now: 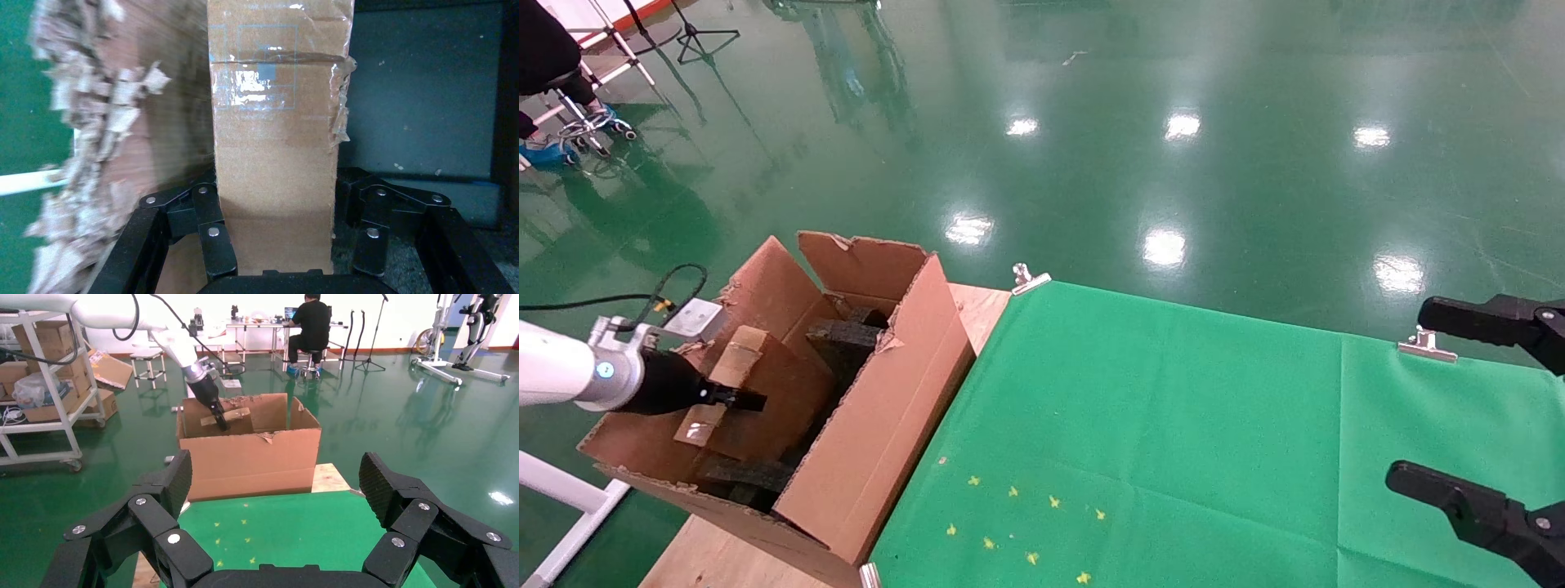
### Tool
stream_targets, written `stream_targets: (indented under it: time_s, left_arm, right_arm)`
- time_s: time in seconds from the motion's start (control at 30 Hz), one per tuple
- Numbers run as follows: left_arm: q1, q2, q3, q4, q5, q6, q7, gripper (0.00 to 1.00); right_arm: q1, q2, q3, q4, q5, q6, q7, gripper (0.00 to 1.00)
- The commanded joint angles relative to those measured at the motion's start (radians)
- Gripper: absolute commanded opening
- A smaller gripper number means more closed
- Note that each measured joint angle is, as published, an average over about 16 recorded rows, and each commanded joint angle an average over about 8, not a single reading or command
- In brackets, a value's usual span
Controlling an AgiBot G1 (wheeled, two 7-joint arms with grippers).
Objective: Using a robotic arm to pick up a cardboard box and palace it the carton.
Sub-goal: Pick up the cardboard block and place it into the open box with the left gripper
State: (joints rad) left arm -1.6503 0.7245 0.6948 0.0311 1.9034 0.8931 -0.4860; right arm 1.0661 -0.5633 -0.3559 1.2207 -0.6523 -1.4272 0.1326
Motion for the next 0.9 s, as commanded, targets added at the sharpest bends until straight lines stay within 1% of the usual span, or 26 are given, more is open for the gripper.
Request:
stream_targets:
  time_s: [0.03,0.47,0.73,0.9]
  left_arm:
    - [0.018,0.007,-0.003,-0.001,-0.005,-0.014,-0.006,0.00]
    - [0.084,0.039,-0.015,-0.012,-0.020,-0.065,-0.043,0.01]
    - [0.099,0.049,-0.016,-0.015,-0.024,-0.081,-0.056,1.00]
    - [0.098,0.049,-0.016,-0.015,-0.024,-0.080,-0.056,1.00]
  right_arm:
    - [0.000,0.000,0.000,0.000,0.000,0.000,0.000,1.00]
    - [0.000,0.000,0.000,0.000,0.000,0.000,0.000,1.00]
    - [0.000,0.000,0.000,0.000,0.000,0.000,0.000,1.00]
    - [0.000,0.000,0.000,0.000,0.000,0.000,0.000,1.00]
